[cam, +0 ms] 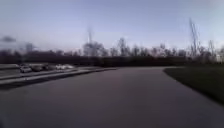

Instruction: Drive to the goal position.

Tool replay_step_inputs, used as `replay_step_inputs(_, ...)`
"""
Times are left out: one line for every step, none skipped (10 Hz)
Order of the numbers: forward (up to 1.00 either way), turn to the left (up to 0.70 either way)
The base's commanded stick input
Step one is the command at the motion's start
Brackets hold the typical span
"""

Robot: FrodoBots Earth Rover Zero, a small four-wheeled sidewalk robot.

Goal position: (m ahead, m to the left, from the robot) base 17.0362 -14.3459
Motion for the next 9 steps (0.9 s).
replay_step_inputs(1.00,0.01)
replay_step_inputs(1.00,0.01)
replay_step_inputs(1.00,0.01)
replay_step_inputs(1.00,0.01)
replay_step_inputs(1.00,-0.10)
replay_step_inputs(1.00,-0.39)
replay_step_inputs(1.00,-0.39)
replay_step_inputs(1.00,-0.39)
replay_step_inputs(1.00,-0.39)
